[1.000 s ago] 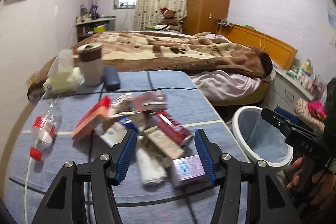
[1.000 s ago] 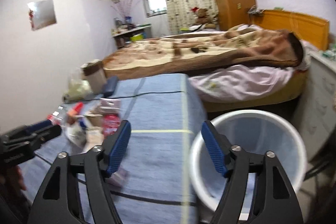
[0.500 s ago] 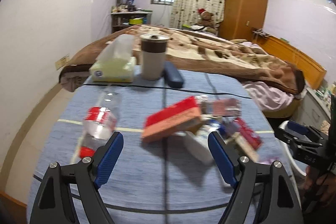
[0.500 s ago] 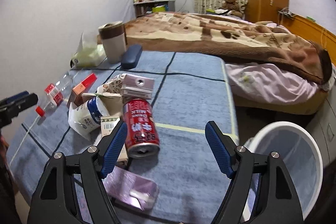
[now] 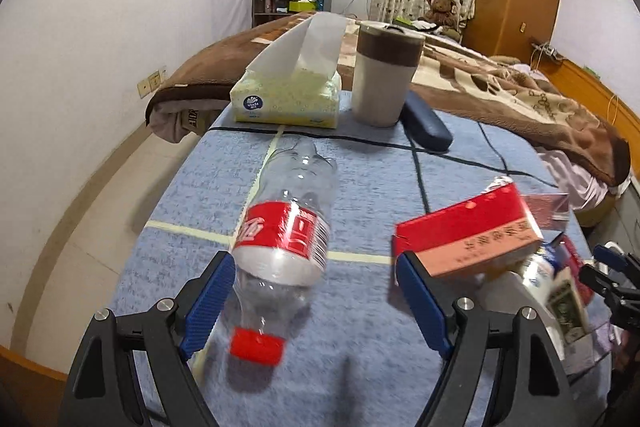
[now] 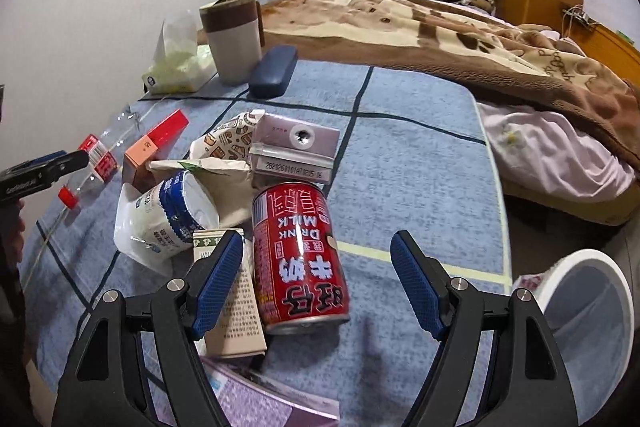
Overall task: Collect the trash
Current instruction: 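Grasp the clear Coca-Cola bottle with the left tool while the right tool grasps the red milk can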
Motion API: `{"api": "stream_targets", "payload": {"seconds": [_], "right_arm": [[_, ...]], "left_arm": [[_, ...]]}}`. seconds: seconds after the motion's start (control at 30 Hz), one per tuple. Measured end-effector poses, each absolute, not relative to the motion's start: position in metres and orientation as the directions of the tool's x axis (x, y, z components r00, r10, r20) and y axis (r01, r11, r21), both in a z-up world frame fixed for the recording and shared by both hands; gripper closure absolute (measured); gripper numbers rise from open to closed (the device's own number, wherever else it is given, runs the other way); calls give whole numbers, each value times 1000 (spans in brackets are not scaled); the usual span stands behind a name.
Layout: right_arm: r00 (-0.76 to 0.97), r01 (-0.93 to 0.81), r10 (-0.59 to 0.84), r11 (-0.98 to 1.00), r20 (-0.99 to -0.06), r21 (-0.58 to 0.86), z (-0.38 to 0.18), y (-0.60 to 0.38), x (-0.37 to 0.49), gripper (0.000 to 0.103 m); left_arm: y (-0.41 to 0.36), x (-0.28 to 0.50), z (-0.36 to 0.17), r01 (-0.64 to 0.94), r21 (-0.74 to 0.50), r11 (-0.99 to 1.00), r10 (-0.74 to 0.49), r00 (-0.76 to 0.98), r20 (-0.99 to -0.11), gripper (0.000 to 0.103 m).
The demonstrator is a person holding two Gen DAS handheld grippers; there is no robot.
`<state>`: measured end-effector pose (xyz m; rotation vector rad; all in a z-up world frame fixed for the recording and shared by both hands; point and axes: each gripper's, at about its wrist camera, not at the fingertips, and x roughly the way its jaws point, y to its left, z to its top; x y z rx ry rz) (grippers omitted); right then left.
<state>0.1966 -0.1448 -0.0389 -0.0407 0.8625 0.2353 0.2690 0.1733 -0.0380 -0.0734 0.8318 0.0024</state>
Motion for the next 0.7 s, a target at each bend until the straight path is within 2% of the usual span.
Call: {"api": "stream_targets", "payload": {"seconds": [0.37, 0.43, 0.7], "right_arm": [[590, -232, 183, 971, -786, 52, -43, -139, 211, 26], [579, -240, 195, 969, -792, 63, -44, -139, 213, 30], [549, -246, 215, 965, -808, 90, -46, -139, 223, 36]], "left_arm": [[191, 306, -59, -36, -52, 998, -18, 629, -778, 21], [191, 312, -64, -19, -56, 998, -33, 608, -793, 21], [185, 321, -75, 7, -61, 998, -54, 575, -816, 30]]}}
